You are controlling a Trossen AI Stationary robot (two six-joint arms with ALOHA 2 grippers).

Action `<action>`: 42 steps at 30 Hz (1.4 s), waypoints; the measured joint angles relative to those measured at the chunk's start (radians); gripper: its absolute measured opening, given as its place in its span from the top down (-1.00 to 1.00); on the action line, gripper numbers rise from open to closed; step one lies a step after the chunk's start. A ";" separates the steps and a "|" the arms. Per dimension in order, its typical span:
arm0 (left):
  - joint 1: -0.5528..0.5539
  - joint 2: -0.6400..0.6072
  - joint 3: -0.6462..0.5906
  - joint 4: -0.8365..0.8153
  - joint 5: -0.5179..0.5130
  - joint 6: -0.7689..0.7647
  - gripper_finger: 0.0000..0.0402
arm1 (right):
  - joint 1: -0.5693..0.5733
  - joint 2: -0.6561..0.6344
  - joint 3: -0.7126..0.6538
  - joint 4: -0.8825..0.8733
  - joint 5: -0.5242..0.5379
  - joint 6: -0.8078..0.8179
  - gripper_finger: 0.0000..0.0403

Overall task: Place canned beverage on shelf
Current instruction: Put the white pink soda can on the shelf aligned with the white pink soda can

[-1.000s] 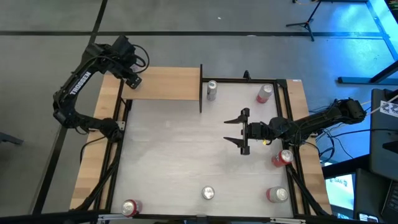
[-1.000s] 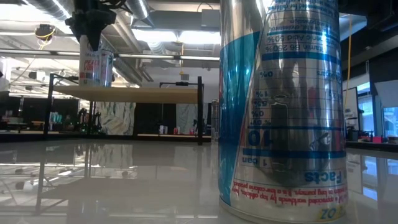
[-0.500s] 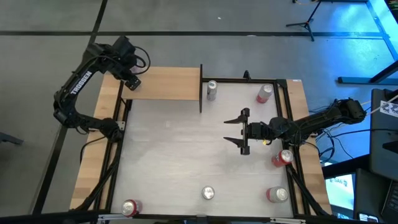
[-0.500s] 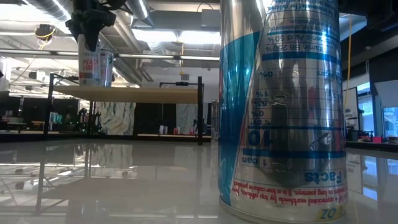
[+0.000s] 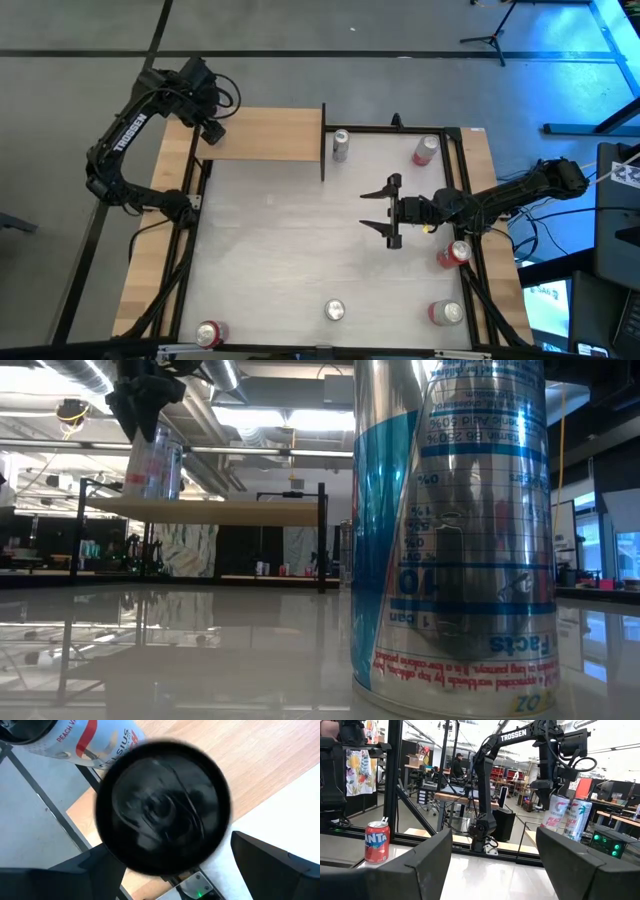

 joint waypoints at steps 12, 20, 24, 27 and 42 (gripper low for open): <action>0.000 0.000 0.000 0.001 -0.005 -0.001 -0.65 | 0.000 0.000 0.000 0.000 0.000 0.000 -0.42; -0.001 -0.001 0.065 0.001 -0.036 -0.010 -0.65 | 0.000 0.000 0.000 0.000 0.000 0.000 -0.42; -0.001 -0.001 0.161 0.002 -0.049 -0.030 -0.65 | 0.000 0.000 0.000 0.000 0.000 -0.001 -0.42; -0.001 -0.004 0.227 0.004 -0.053 -0.055 -0.65 | 0.000 0.000 0.000 0.000 0.000 -0.001 -0.42; -0.177 -0.052 0.265 0.009 0.096 -0.195 -0.65 | 0.000 0.000 0.000 0.010 0.000 -0.001 -0.42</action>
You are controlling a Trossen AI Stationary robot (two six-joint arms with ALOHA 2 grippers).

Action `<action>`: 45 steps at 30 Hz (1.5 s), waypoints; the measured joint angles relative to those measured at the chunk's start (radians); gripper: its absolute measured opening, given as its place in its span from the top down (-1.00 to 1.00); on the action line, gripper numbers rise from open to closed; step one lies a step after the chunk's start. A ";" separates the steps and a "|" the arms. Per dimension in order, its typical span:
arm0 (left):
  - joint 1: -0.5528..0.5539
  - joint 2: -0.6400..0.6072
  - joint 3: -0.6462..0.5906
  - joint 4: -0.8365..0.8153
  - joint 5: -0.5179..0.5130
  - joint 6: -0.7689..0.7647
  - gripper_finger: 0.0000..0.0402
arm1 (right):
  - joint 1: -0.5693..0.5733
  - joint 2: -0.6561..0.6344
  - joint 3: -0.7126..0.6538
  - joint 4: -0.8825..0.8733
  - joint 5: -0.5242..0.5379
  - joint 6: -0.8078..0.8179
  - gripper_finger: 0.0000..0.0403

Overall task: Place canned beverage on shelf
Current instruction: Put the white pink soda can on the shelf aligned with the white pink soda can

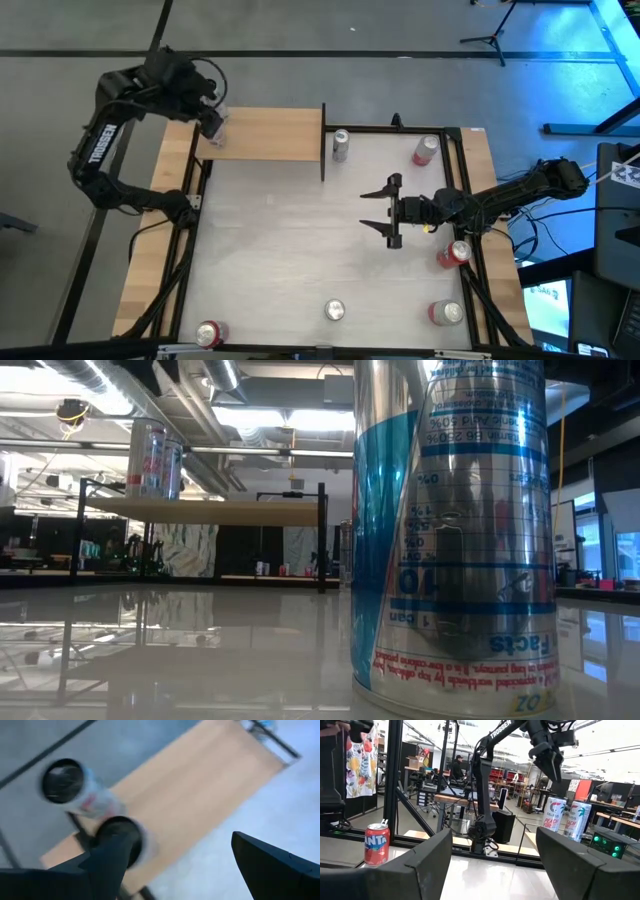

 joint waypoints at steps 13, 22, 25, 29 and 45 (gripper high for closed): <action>-0.204 0.000 -0.153 0.004 -0.109 -0.153 -0.58 | 0.000 0.000 0.000 -0.001 0.000 0.000 -0.42; -0.317 0.000 -0.220 0.050 -0.217 -0.212 -0.53 | 0.000 0.000 0.000 -0.001 0.000 0.000 -0.42; -0.348 0.000 -0.241 0.056 -0.249 -0.228 -0.53 | 0.000 0.000 0.000 -0.001 0.000 0.000 -0.42; -0.371 0.000 -0.279 0.055 -0.295 -0.231 -0.53 | 0.000 0.000 0.000 -0.002 0.000 0.000 -0.42; -0.372 0.000 -0.333 0.026 -0.421 -0.227 -0.53 | 0.000 0.000 0.000 -0.002 0.000 0.000 -0.42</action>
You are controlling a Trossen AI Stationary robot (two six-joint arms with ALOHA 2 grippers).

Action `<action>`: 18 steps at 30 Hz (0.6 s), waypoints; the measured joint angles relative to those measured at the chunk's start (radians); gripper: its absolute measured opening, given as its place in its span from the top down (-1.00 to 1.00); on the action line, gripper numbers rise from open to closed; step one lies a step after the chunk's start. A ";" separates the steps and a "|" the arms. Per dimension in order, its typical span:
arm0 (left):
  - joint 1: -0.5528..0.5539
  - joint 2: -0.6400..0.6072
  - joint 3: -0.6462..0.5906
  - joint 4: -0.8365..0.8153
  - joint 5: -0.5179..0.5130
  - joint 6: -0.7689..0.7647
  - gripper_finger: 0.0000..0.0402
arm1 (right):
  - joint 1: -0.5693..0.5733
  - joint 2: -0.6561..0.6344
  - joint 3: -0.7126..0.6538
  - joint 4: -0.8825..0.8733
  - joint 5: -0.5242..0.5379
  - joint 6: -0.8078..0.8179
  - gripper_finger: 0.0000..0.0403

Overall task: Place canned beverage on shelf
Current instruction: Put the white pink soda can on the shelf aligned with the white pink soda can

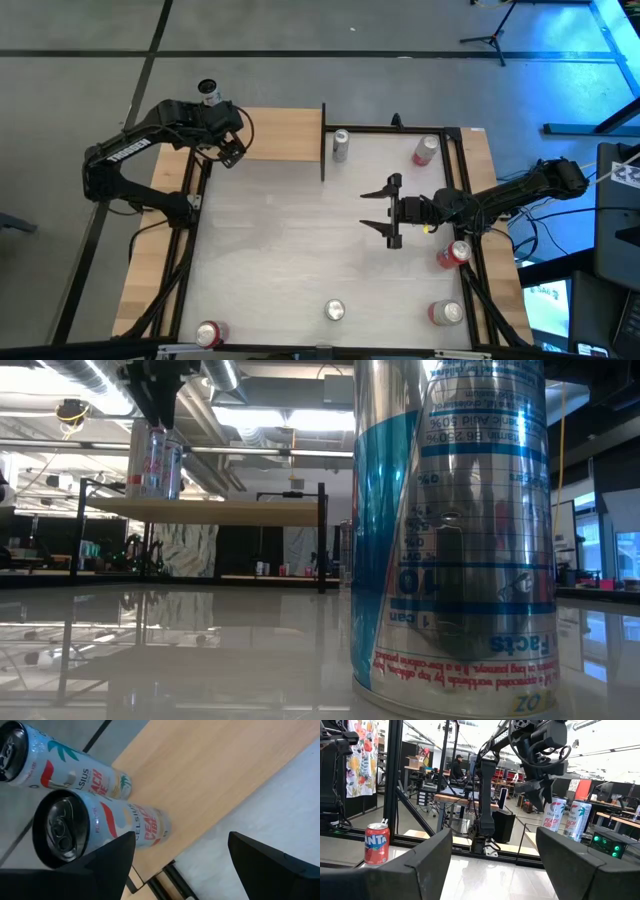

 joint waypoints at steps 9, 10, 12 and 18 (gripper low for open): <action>0.001 0.000 0.000 0.000 -0.046 0.000 -0.53 | 0.000 0.000 0.000 0.000 0.000 0.000 -0.42; 0.001 0.000 0.000 0.000 -0.045 0.000 -0.53 | 0.000 0.000 0.000 0.000 0.000 0.000 -0.42; 0.001 0.000 0.000 -0.002 -0.045 0.000 -0.53 | 0.000 0.000 0.000 0.000 0.000 0.000 -0.42; 0.001 0.000 -0.016 -0.004 -0.049 0.003 -0.53 | 0.000 0.000 0.000 0.000 0.000 0.000 -0.42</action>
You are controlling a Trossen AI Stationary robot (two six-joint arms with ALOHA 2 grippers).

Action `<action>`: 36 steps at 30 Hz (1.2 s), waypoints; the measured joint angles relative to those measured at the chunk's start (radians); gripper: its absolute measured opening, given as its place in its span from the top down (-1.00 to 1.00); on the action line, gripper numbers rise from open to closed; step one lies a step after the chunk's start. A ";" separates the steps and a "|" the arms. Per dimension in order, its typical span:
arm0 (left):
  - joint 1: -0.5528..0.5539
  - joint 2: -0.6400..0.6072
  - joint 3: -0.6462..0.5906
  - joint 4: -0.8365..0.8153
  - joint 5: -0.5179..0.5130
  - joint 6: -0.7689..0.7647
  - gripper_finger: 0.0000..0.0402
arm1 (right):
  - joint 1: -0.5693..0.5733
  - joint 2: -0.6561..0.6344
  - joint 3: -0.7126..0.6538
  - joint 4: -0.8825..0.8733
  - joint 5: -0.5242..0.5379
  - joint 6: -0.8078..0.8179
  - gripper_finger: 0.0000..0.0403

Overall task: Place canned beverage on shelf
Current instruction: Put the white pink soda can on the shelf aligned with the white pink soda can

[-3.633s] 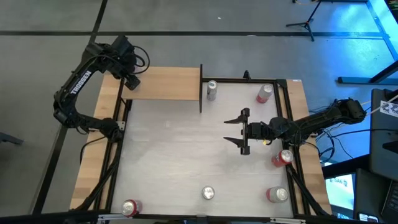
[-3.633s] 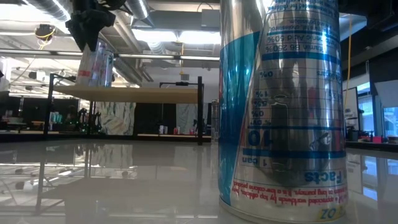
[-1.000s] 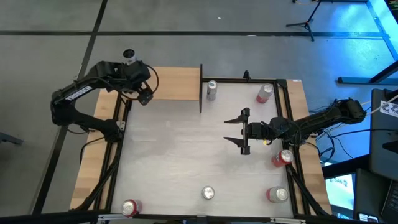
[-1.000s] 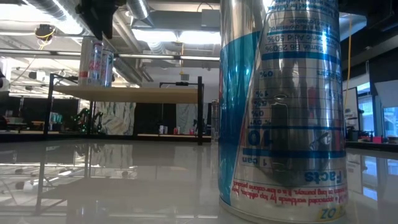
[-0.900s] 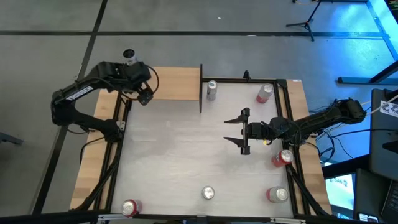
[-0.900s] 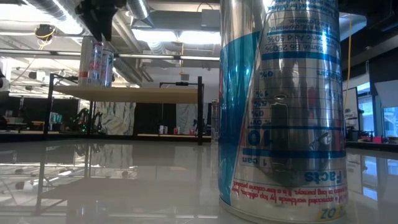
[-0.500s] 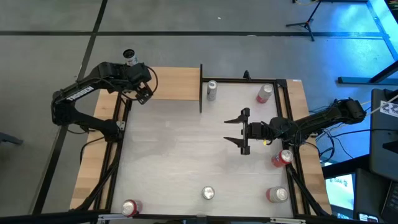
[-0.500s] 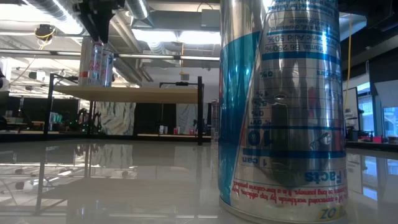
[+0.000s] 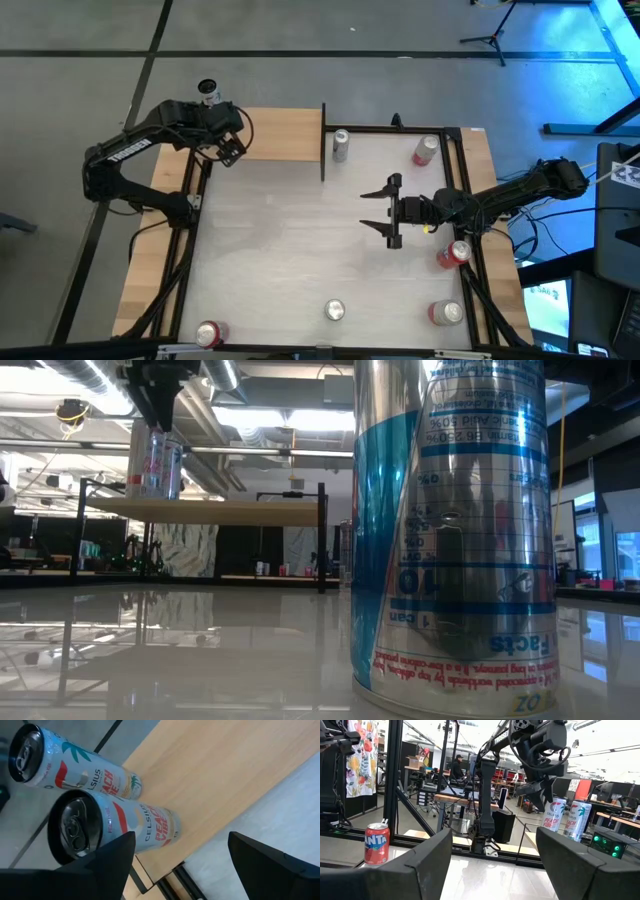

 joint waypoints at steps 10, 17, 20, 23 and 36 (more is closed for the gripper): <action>0.000 -0.003 -0.065 0.032 -0.001 0.017 -0.53 | 0.000 0.000 0.000 0.000 0.000 0.000 -0.42; 0.000 -0.003 -0.090 0.019 -0.045 0.023 -0.53 | 0.000 0.000 0.000 0.001 0.000 0.000 -0.42; 0.000 -0.003 -0.090 0.000 -0.045 0.023 -0.53 | 0.000 0.000 0.000 0.002 0.000 0.000 -0.42; 0.000 -0.003 -0.090 -0.023 -0.063 0.015 -0.53 | 0.000 0.000 0.000 0.002 0.000 0.000 -0.42; 0.000 -0.003 -0.090 -0.031 -0.038 -0.002 -0.53 | 0.000 0.000 0.000 0.002 0.000 0.000 -0.42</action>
